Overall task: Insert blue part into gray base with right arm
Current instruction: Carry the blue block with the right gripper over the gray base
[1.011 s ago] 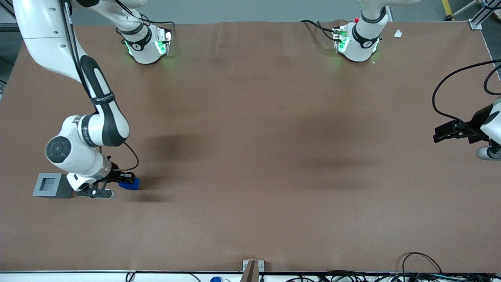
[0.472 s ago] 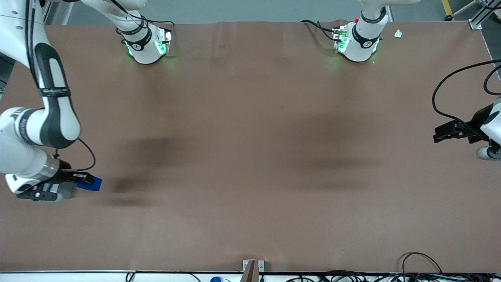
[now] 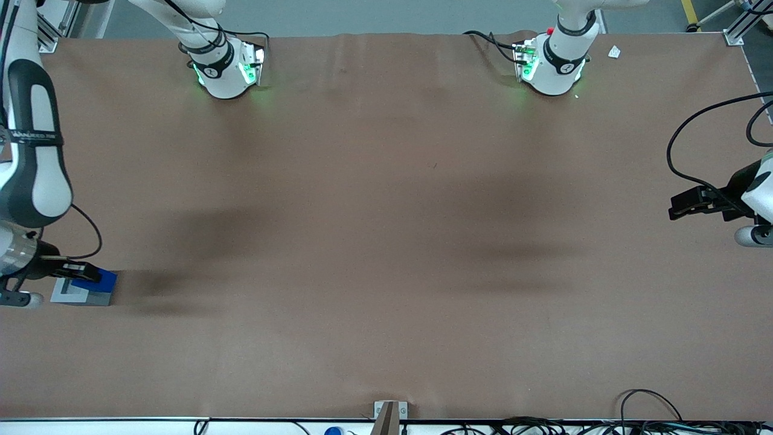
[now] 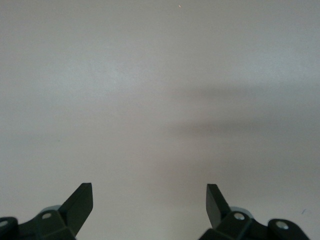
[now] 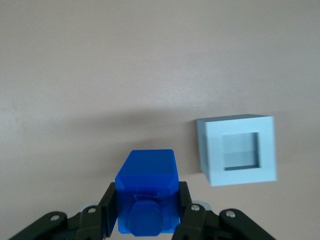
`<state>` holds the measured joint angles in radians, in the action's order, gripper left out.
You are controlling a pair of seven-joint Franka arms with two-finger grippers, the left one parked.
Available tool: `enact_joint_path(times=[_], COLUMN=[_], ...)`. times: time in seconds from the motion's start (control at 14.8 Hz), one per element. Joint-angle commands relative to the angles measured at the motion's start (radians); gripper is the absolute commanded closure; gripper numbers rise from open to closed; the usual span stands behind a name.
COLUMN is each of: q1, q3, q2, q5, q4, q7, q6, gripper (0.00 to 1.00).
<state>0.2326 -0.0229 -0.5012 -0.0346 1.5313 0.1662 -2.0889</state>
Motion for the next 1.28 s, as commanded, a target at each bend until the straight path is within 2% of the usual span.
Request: enact_joint_path(times=[0.0, 1.21], q1=[0.037, 0.139], q3=[0.018, 0.018], q2=[-0.013, -0.151], q5=[0.015, 0.013], q4=[-0.057, -0.161], q7=[0.057, 0.234], q6=[0.05, 0.01], gripper=[0.8, 0.81])
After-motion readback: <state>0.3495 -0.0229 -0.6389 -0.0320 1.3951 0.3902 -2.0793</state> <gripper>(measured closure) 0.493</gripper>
